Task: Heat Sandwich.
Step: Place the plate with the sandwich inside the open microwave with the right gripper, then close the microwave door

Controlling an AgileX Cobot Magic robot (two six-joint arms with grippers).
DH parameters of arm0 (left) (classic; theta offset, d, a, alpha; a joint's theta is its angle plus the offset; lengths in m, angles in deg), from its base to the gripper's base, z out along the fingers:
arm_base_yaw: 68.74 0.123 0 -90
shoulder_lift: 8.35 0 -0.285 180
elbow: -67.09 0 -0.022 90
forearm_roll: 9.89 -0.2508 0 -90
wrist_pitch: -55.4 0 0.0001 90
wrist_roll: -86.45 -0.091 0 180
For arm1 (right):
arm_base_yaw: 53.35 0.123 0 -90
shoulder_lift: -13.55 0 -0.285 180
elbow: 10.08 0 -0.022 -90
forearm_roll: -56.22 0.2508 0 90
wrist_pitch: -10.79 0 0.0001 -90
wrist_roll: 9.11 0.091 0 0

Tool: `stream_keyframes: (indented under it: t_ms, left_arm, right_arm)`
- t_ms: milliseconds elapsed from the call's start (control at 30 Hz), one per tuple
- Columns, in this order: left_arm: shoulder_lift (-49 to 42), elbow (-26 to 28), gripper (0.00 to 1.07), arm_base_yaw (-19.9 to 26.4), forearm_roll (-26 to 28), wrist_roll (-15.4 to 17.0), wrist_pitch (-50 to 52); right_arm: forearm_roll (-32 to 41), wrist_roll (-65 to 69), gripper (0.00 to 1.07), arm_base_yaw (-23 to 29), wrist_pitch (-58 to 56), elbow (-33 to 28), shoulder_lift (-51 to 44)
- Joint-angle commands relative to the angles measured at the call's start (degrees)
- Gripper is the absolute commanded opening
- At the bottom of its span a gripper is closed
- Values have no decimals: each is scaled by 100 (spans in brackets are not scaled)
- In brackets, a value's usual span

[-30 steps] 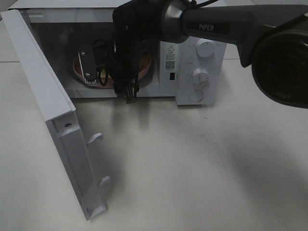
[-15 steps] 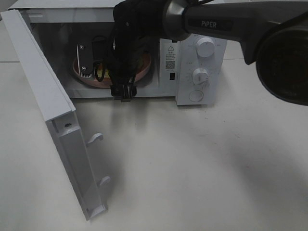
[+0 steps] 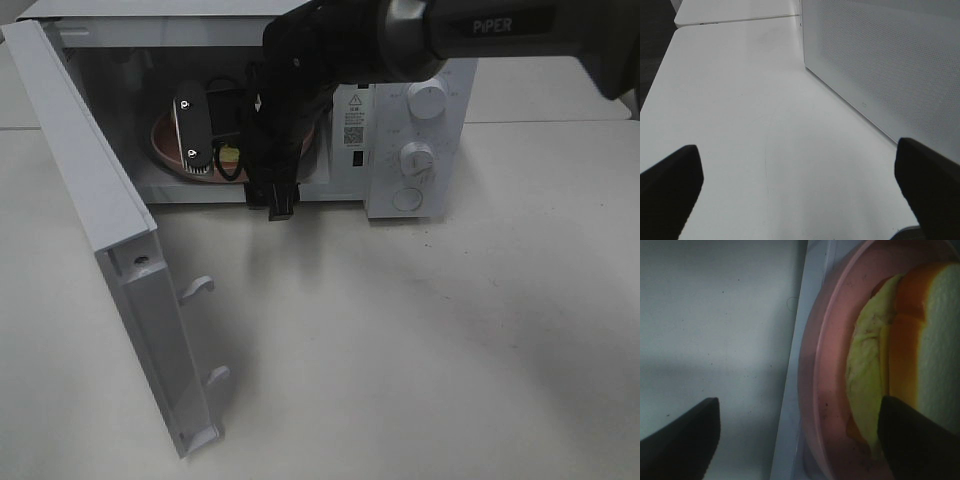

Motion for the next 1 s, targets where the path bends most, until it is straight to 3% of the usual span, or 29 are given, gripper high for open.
stream_keyframes:
  t_ms: [33,1000]
  left_arm:
    - [-149,-17,101,23,17,34,80]
    - [-149,-17,101,23,17,34,80]
  right_arm:
    - [-29,29,82,-29,172,-235,-223]
    - [-63,1358,77,-11,23,-2830,-2452]
